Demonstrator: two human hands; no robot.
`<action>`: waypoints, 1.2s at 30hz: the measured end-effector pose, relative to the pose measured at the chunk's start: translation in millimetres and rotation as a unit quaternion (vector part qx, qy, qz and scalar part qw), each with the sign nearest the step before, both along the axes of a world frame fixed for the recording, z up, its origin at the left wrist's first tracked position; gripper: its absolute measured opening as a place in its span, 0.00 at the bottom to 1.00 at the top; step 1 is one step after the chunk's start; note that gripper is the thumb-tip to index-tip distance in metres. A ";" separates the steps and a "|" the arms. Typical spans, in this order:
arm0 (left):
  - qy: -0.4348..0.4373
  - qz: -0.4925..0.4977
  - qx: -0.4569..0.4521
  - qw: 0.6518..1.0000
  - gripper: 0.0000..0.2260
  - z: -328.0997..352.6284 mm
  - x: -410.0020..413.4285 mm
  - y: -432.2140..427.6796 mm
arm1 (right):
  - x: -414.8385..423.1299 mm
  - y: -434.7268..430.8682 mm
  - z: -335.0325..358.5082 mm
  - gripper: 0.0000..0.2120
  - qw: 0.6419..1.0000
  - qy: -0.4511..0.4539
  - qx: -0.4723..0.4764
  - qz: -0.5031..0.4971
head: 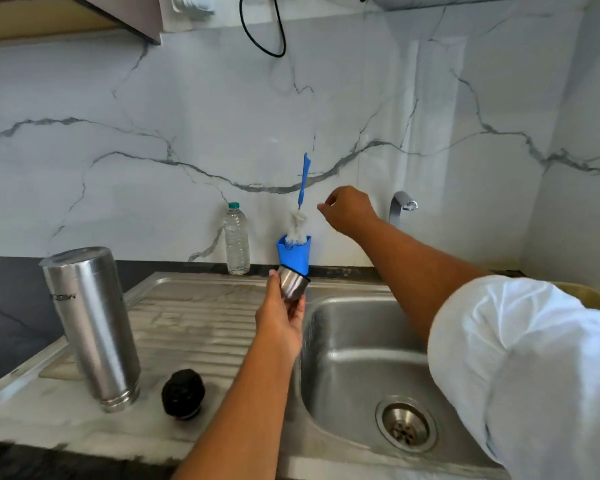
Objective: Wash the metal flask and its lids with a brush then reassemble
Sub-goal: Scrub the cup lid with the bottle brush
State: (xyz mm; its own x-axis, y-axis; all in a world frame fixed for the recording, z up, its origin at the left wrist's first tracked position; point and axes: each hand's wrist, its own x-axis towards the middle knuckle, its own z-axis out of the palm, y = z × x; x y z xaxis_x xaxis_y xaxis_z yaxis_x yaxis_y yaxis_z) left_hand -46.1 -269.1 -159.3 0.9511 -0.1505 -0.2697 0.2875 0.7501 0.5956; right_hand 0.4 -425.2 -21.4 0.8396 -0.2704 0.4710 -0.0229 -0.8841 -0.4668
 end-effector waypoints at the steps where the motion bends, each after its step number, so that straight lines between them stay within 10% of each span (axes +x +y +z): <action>1: 0.006 0.002 -0.017 1.000 0.20 -2.8 -1.4 -0.7 | 9.9 -0.4 6.0 0.19 1.000 -0.004 0.001 -0.003; 18: 0.043 -0.002 -0.097 0.994 0.19 -12.3 16.4 -8.8 | 110.9 25.4 49.5 0.14 0.997 -0.040 0.060 -0.025; 36: 0.021 -0.023 -0.111 0.993 0.18 -8.9 18.6 -5.5 | 43.6 7.9 112.5 0.08 0.966 -0.229 0.105 -0.057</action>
State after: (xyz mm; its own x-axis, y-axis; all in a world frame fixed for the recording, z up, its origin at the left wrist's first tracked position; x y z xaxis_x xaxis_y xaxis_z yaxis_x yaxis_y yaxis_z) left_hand -27.5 -274.6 -168.2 0.9303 -0.2540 -0.2646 0.3461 0.8467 0.4041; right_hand 43.9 -417.3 91.2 0.5150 -0.4789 0.7110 0.1360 -0.7733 -0.6193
